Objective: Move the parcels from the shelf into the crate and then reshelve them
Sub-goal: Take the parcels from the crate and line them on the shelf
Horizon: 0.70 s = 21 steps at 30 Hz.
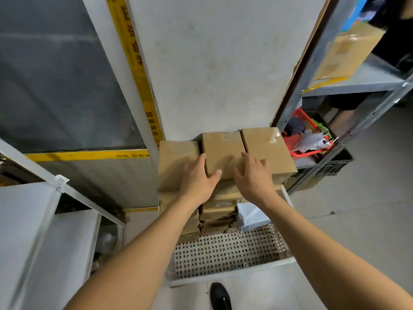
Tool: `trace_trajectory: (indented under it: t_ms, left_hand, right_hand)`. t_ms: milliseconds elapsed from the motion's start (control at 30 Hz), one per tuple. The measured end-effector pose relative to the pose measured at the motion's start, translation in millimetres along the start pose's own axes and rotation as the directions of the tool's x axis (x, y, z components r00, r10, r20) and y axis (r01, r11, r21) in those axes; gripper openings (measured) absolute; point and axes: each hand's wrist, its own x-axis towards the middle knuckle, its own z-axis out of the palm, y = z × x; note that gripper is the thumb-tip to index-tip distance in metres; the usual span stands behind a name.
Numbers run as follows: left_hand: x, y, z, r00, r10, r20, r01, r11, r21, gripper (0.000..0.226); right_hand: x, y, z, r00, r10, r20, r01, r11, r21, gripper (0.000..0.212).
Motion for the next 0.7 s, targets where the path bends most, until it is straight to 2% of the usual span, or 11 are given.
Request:
trace_trajectory:
  t_ms: [100,233,300,400,500,600,700]
  left_hand:
    - [3.4,2.1,7.2,0.998,0.03,0.055,-0.037,0.989,0.144,0.085]
    - [8.4,-7.0,12.4,0.993,0.049,0.105,-0.07,0.977,0.203,0.105]
    - [7.8,-9.8,13.6,0.993,0.064,0.103,-0.086,0.97,0.227,0.11]
    - [3.7,-11.0,15.1,0.994,0.096,0.047,-0.105,0.966,0.235,0.102]
    - [0.9,-12.1,14.6,0.998,0.052,-0.021,-0.05,0.995,0.085,0.096]
    - [-0.9,-8.2,7.0,0.999,0.037,-0.028,-0.04,0.991,-0.131,0.096]
    - [-13.9,14.1,-15.4,1.0,0.014,-0.009,-0.017,0.888,-0.459,0.09]
  right_hand:
    - [7.9,1.0,9.2,1.0,-0.022,-0.008,0.022,0.998,-0.064,0.057]
    - [14.8,-2.0,18.3,0.998,0.04,0.039,-0.038,0.997,-0.062,0.072]
    - [17.1,-4.3,16.0,0.993,0.101,0.059,-0.101,0.995,-0.003,0.073]
    - [21.6,-5.8,8.1,0.971,0.211,0.108,-0.23,0.952,0.203,0.073]
    - [20.8,-3.3,-2.3,0.95,0.282,0.133,-0.312,0.852,0.42,0.071]
    - [14.6,3.0,-19.0,0.965,0.231,0.125,-0.259,0.763,0.593,0.076]
    - [6.4,3.2,-47.7,0.986,0.155,0.057,-0.141,0.606,0.783,0.056]
